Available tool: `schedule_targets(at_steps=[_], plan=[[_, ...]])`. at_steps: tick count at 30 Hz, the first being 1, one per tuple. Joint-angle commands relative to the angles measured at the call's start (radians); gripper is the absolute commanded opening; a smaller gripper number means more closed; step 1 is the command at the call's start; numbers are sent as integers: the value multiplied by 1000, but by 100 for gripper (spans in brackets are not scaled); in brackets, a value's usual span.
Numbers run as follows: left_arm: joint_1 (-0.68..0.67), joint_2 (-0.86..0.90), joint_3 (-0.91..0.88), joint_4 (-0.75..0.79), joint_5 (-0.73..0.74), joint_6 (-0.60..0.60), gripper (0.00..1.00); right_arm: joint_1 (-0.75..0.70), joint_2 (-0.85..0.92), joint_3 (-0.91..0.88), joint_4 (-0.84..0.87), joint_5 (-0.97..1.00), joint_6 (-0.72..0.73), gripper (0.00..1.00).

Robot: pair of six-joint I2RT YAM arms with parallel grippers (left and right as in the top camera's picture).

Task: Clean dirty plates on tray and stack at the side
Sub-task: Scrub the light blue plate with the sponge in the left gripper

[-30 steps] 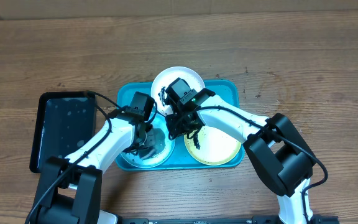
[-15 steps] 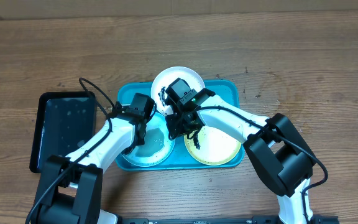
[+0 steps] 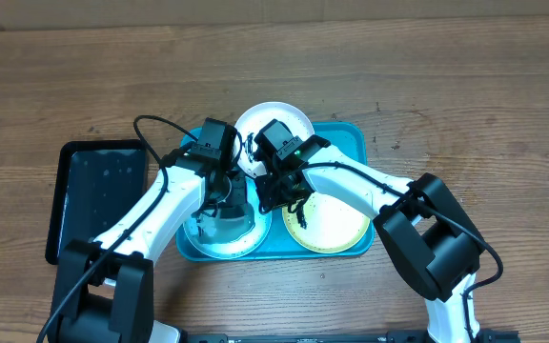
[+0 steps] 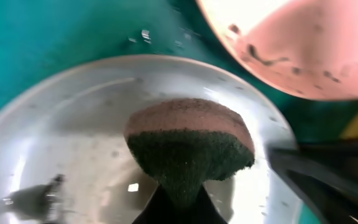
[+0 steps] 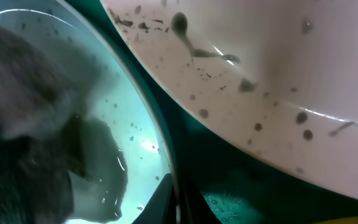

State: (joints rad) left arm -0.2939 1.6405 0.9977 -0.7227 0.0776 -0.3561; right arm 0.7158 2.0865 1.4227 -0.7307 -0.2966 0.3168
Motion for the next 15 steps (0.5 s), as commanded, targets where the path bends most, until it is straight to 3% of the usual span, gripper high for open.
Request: schedule_targets(at_steps=[1,9,15], plan=[[6,11,-6,4,60,-8,4,-3,2,-9,-3,34,-6,5],[13,95,-43,23,-58,-25,4,-3,2,-9,-4,34,-6,5],[33,190,-45,-14,-277,-26,4,-3,2,-9,-12,34,-6,5]])
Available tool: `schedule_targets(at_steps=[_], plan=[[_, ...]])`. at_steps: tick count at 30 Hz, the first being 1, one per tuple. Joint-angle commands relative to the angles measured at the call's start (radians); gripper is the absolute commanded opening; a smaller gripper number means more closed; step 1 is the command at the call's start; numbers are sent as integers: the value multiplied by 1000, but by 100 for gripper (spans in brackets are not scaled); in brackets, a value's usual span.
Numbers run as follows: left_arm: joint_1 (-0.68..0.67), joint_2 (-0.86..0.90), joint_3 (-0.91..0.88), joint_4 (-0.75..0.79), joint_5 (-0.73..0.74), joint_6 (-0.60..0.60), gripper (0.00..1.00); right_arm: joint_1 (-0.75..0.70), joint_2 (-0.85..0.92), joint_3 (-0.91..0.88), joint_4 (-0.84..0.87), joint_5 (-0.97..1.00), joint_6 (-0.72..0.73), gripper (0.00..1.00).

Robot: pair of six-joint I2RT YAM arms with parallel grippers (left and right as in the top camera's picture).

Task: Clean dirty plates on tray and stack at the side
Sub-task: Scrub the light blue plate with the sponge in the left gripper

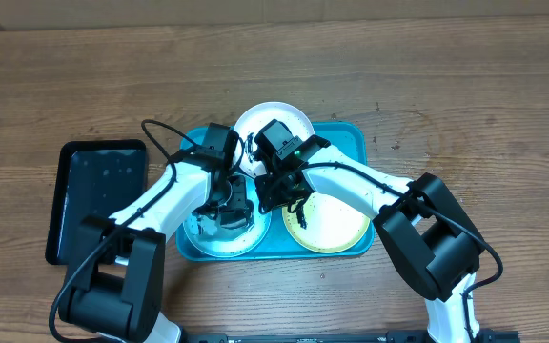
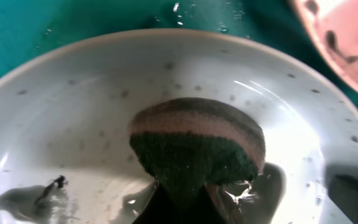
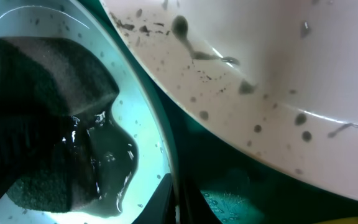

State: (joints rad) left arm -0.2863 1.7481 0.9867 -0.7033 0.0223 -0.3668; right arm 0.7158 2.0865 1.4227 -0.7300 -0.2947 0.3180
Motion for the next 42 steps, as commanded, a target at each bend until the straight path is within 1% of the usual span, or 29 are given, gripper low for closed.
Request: schedule_targets(at_steps=[1,5,9,16,18,20,23,27,29,36,38,42], plan=[[29,89,-34,-48,-271,-15,4,-3,2,-9,-13,32,-7,5],[39,89,-32,-122,-443,-15,4,-3,2,-9,-11,32,-8,4],[38,89,-28,-182,-543,-15,4,-3,2,-9,-5,32,-8,5],[37,88,39,-267,-547,-16,4,-3,2,-9,-4,32,-7,4],[37,88,78,-303,-512,-15,4,-3,2,-9,-4,32,-7,4],[37,88,125,-343,-426,-14,4,-3,2,-9,-3,32,-8,4],[37,88,180,-361,-187,-5,4,-3,2,-9,-2,32,-7,5],[37,89,187,-310,127,77,4,-3,2,-9,-1,32,-7,5],[36,89,178,-289,207,83,4,-3,2,-9,-1,32,-7,5],[37,90,93,-234,200,82,4,-3,2,-9,0,32,-7,5],[38,90,58,-222,142,70,4,-3,2,-9,0,32,-7,5],[39,90,15,-233,-70,37,4,-3,2,-9,0,32,-7,5]])
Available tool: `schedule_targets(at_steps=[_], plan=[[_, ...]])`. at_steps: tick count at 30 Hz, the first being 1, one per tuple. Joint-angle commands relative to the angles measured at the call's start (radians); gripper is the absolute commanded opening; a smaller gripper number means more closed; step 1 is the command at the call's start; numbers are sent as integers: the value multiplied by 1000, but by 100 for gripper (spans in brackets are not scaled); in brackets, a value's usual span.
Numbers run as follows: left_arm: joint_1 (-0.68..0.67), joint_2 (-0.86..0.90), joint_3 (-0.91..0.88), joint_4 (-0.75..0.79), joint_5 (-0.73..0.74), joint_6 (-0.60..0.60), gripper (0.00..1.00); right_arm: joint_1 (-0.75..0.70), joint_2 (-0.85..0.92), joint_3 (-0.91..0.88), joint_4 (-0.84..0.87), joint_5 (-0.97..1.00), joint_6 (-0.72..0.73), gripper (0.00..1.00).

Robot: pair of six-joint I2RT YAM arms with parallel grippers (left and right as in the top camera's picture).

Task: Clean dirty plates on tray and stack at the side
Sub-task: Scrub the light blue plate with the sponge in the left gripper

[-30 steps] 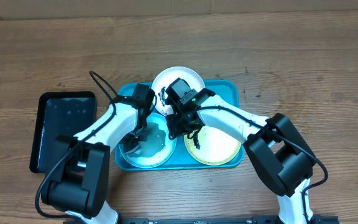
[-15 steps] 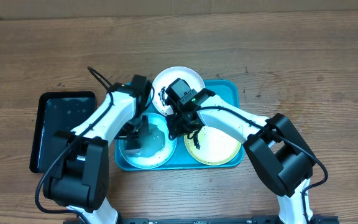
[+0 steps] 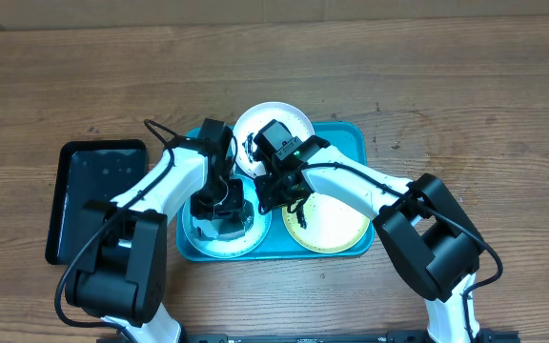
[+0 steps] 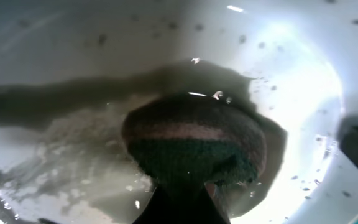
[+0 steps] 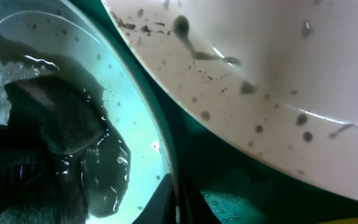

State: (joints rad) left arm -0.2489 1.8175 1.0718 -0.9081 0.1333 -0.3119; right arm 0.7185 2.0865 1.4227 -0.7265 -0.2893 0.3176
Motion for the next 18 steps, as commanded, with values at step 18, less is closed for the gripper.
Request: schedule_targets(at_steps=[18], plan=[[2,20,-17,-36,-635,-59,4,-6,2,-9,-4,27,-7,5]])
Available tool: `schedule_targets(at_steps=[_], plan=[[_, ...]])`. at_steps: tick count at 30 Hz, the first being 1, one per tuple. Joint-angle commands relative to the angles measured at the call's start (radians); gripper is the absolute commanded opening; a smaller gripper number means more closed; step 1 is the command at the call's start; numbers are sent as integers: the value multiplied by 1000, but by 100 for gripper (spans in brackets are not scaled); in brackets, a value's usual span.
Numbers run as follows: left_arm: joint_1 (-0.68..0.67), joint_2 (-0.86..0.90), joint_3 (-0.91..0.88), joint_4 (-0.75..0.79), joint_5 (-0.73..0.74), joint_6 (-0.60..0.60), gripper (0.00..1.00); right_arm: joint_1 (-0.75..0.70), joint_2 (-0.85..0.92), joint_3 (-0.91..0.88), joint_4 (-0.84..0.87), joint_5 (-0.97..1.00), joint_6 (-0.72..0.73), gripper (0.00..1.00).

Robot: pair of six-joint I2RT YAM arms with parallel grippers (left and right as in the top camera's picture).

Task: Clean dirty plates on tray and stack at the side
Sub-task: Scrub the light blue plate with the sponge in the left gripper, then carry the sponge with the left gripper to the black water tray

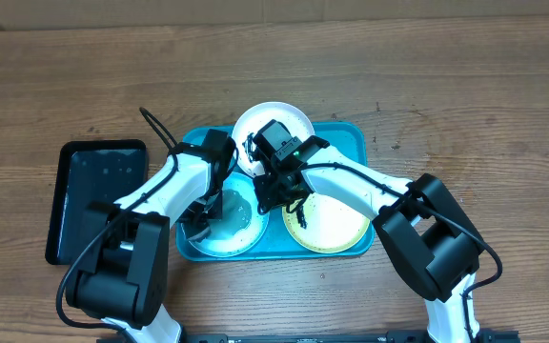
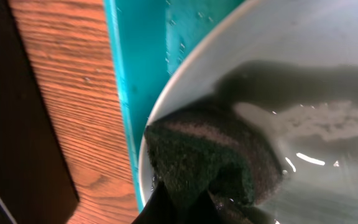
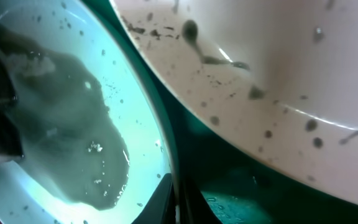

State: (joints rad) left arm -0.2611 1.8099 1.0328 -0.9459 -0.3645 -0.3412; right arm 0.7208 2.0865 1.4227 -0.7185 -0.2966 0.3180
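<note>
In the teal tray lies a wet white plate, with grey water spread over it. My left gripper is shut on a dark green sponge, which is pressed on the plate's left rim beside the tray's edge. The right gripper is shut on the same plate's right rim, one finger on each side. A speckled dirty plate sits close to it at the tray's back. A yellow-rimmed plate with dark specks fills the tray's right half.
A black tray lies on the wooden table left of the teal tray, a narrow strip of wood between them. Both arms cross over the teal tray's middle.
My left gripper and the sponge have gone from the middle of the wet plate to its left rim, leaving a grey wet streak behind. The right gripper still pinches the right rim.
First the sponge sat on the plate's right part, near the speckled plate. Then it lay in water at the centre, later in cloudy suds mid-plate. Now it is at the left rim. The right gripper held the rim throughout.
</note>
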Motion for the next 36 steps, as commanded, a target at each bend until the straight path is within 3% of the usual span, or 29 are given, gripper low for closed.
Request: schedule_targets(at_steps=[1,6,17,23,31,36], plan=[[14,28,36,2,-137,-45,4,-8,2,-9,-11,34,-8,5],[14,27,133,-3,-128,-134,4,-8,2,-9,-11,34,-7,4],[61,17,493,-163,88,-138,4,-8,-11,70,-47,8,-7,4],[218,-68,622,-254,214,-138,4,-8,-32,132,-67,79,-8,4],[469,-155,627,-377,243,-138,4,-8,-50,301,-256,345,-34,4],[575,-151,623,-373,308,-138,4,-2,-50,406,-366,464,-34,4]])
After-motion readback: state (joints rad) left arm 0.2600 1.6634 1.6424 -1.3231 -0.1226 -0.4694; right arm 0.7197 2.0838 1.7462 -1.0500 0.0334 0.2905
